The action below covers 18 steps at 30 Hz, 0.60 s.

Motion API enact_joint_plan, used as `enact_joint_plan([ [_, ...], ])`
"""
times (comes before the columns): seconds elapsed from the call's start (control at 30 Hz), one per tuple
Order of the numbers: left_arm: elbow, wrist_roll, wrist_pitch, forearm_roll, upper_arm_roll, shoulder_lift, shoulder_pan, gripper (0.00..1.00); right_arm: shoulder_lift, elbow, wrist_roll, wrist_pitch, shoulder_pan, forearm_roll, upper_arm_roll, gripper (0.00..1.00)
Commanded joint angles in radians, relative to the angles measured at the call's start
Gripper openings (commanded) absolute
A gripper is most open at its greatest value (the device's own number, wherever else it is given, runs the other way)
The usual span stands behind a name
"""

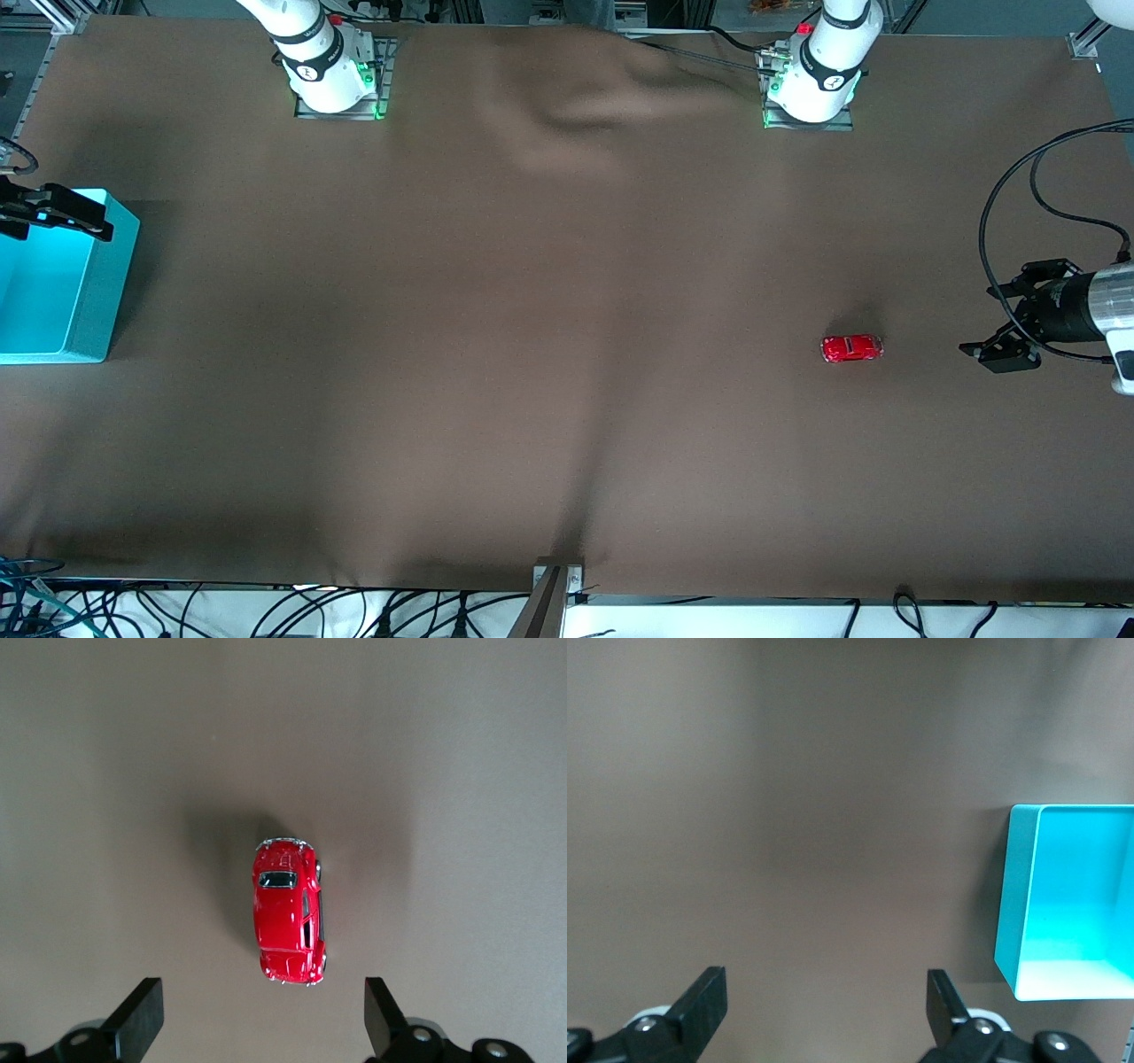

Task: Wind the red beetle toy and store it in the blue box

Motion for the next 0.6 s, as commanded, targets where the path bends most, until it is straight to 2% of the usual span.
enact_joint_plan([
  [0.0, -0.04, -0.02, 0.065, -0.008, 0.006, 0.016, -0.017, 1.0, 0.008, 0.022, 0.01, -0.003, 0.001, -0.003, 0.0, 1.0],
  [0.57, -0.044, -0.043, 0.134, -0.006, 0.006, 0.102, -0.028, 1.0, 0.008, 0.022, 0.01, -0.005, 0.001, -0.003, 0.0, 1.0],
])
